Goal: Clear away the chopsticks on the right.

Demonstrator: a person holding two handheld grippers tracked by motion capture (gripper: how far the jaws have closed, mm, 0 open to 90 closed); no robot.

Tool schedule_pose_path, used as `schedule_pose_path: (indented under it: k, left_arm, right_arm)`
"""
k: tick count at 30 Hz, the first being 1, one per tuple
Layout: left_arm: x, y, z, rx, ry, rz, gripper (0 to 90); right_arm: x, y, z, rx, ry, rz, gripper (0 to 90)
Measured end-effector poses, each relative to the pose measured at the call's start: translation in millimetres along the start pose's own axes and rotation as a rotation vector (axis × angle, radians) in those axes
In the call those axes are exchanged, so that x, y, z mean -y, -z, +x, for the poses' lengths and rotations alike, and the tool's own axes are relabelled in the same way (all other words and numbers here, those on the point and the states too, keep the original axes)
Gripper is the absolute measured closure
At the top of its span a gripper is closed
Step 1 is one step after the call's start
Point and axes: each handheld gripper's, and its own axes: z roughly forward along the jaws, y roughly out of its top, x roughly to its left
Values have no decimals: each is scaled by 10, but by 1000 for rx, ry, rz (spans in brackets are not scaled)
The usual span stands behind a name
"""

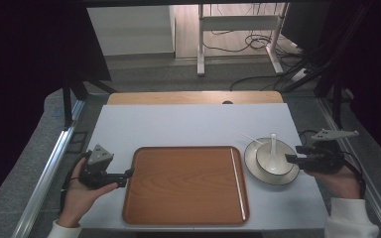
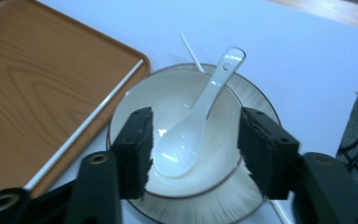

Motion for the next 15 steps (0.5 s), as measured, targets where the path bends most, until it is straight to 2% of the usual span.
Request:
schedule_pose_path:
  k: [3, 7, 12, 15]
  left_arm:
    - [3, -11, 2, -1, -2, 4, 148]
    - [-2, -4, 4, -3, 0, 1, 149]
    - [-8, 4, -4, -2, -4, 0, 149]
    - [-8, 6, 4, -2, 1, -4, 149]
  right_arm:
    - [31, 27, -44, 33, 12, 9, 356]
    - [67, 73, -120, 55, 40, 53, 352]
    - [47, 86, -241, 89, 105, 164, 402]
    - [15, 19, -307, 98, 132, 239, 421]
